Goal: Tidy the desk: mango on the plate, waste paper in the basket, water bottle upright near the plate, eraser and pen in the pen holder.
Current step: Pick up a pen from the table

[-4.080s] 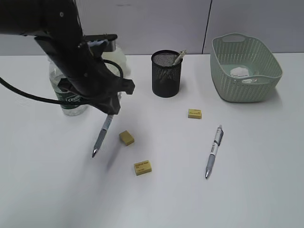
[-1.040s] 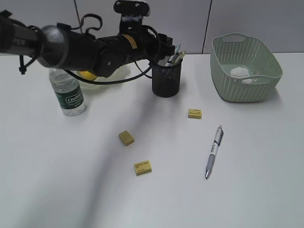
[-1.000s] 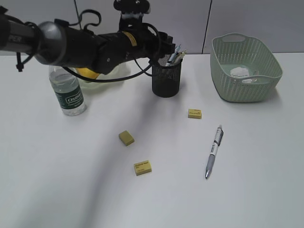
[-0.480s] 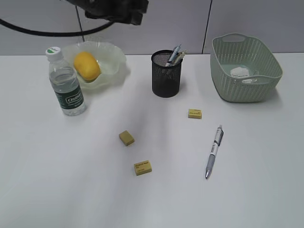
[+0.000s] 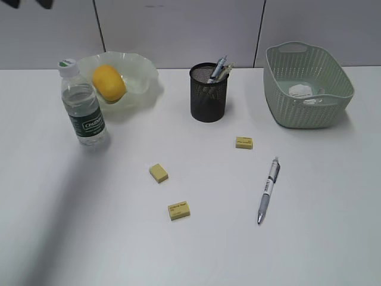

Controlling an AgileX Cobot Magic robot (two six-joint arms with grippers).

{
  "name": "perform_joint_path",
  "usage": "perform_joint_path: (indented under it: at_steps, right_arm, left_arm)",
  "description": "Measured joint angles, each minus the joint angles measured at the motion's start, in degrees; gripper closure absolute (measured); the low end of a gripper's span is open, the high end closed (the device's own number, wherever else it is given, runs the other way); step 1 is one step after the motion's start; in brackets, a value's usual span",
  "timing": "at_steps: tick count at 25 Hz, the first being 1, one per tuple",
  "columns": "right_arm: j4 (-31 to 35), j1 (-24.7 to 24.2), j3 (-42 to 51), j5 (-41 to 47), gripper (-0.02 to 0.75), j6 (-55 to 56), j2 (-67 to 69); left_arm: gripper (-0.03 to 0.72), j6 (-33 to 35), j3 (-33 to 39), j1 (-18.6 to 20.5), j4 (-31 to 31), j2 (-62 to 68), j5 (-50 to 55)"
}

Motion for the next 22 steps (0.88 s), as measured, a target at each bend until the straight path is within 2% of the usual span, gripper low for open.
perform_joint_path:
  at_steps: [4, 7, 13, 16, 22]
  right_arm:
    - [0.0, 0.0, 0.0, 0.0, 0.374, 0.0, 0.0]
    - [0.0, 0.0, 0.0, 0.0, 0.374, 0.0, 0.0]
    - [0.0, 0.0, 0.0, 0.0, 0.374, 0.0, 0.0]
    - [0.0, 0.0, 0.0, 0.0, 0.374, -0.3, 0.0]
    - [0.0, 0.0, 0.0, 0.0, 0.374, 0.0, 0.0]
  left_arm:
    - [0.260, 1.9, -0.1, 9.1, -0.5, 0.0, 4.2]
    - [0.260, 3.3, -0.1, 13.1, -1.0, 0.3, 6.8]
    - [0.260, 3.8, 2.0, 13.0, -1.4, -1.3, 8.9]
    - [0.260, 3.8, 9.4, 12.9, -2.8, -7.9, 8.5]
    - [0.260, 3.8, 29.7, 12.9, -3.1, -24.0, 5.1]
